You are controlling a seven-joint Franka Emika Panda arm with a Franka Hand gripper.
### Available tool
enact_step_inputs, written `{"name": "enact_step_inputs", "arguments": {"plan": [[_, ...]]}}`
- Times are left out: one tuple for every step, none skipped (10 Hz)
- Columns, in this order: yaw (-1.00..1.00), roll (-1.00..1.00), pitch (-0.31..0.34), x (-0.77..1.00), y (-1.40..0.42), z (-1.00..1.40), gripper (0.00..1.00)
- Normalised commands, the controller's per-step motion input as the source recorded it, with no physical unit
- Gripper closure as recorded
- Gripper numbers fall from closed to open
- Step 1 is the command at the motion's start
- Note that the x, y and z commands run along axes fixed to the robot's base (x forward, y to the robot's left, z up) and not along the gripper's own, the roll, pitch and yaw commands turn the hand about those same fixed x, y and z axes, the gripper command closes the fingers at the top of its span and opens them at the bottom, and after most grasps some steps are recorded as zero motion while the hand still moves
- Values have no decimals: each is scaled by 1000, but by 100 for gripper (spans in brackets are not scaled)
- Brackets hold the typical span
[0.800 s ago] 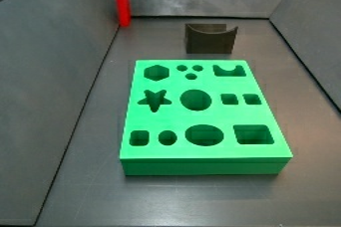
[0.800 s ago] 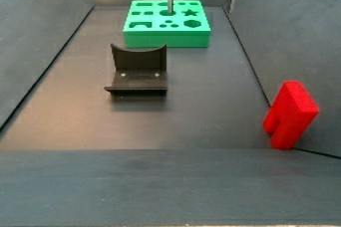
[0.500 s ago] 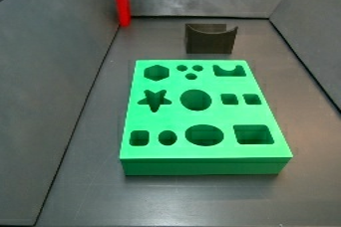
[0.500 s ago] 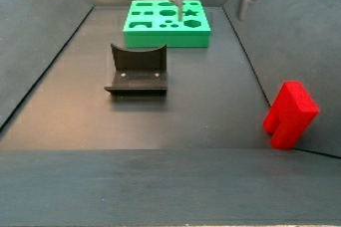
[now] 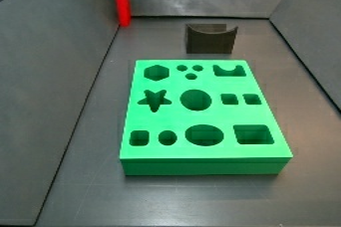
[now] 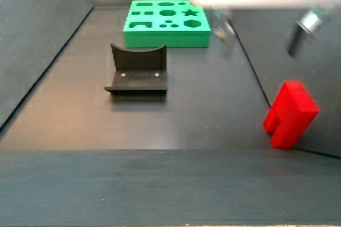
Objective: Pick up the double-square object. Move up. Move to above the board. Insert the double-square object.
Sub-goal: Pick up the double-square object.
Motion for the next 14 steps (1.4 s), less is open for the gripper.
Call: {"name": "enact_step_inputs", "arguments": {"plan": [[0,41,-220,-1000,477,-449,0],[0,40,-204,-1000,480,-423,0],[0,6,-196,-794,369,-446,0],[0,0,-266,-137,94,-720,0],[0,0,-244,0,57,-746,0],[0,64,-157,57,0,-889,0],[0,74,-140,77,0,-914,0],[0,101,-124,43,0,-906,0],[-14,-121,-3,-11,183,0,0],[0,-51,0,0,54,0,0],[0,-14,0,0,0,0,0],[0,0,0,0,0,0,0],[0,0,0,0,0,0,100],[0,0,0,0,0,0,100]]}}
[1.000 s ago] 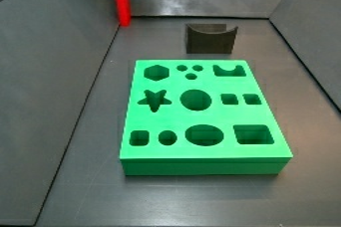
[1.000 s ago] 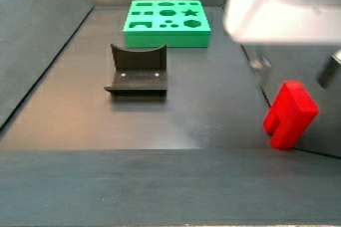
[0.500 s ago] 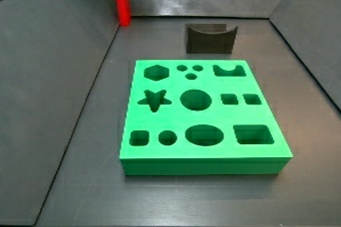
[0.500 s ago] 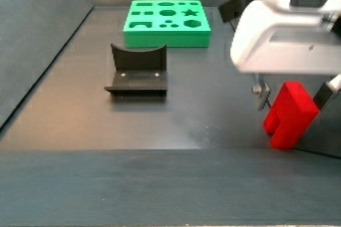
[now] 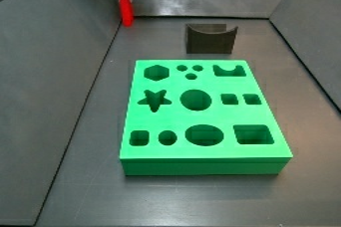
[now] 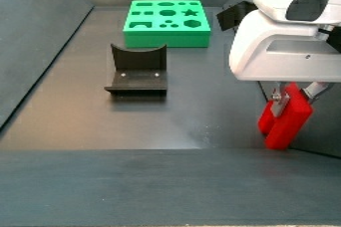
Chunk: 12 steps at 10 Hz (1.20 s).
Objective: Pick up the double-square object. Move up. Move to above the board. Insert the double-square object.
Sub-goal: Pick up the double-square object, then move up.
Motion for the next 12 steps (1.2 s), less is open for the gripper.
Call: {"name": "enact_step_inputs", "arguments": {"plan": [[0,0,0,0,0,0,100],[0,0,0,0,0,0,100],[0,0,0,0,0,0,100],[0,0,0,0,0,0,100],[0,0,0,0,0,0,100],[0,0,0,0,0,0,100],[0,0,0,0,0,0,100],[0,0,0,0,0,0,100],[0,0,0,0,0,0,100],[0,0,0,0,0,833,100],[-48,-5,12,22,-34,799,100],[-51,-1,29,13,-27,703,100]]}}
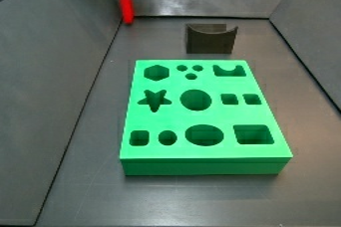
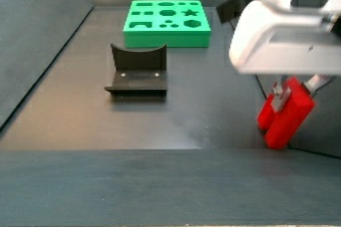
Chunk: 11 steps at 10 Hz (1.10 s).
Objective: Pick up the double-square object. Move up. Move to above the board. Insert the double-square object.
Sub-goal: Move up, then move to above the board.
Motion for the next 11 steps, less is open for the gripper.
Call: {"name": "enact_step_inputs", "arguments": {"plan": [[-43,8,45,1,-16,574,100],[-36,21,53,-9,-6,427,100],[-31,34,60,-16,3,280,100],[223,-317,-5,26,43,1000,100],[219,-310,-3,29,45,1000,100],[153,-285,6,27,42,1000,100],[121,-263,9,27,43,1000,100],[70,-223,11,26,42,1000,100],[42,-187,14,27,42,1000,100],[30,-167,19,26,42,1000,100],[25,-155,22,26,41,1000,100]]}}
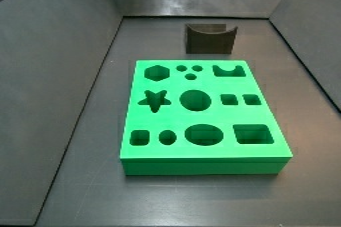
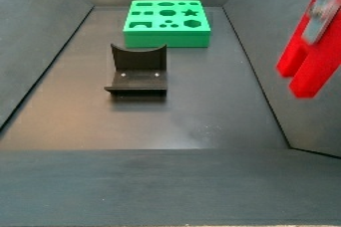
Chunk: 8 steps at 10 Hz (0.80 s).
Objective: Pick up the double-square object. Move up. Move to above the board. Insert the double-square object.
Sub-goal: Move to above the board.
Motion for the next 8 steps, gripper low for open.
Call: {"name": "enact_step_inputs", "arguments": {"plan": [[18,-133,30,25,41,1000,100],[14,-117,35,27,41,1000,100],[11,-99,42,24,38,1000,100],[11,-91,45,21,35,949,100],[12,-75,50,13,25,721,100],[12,-62,56,6,16,498,100],[13,-52,59,4,9,332,100],[14,-43,62,5,4,168,100]]}}
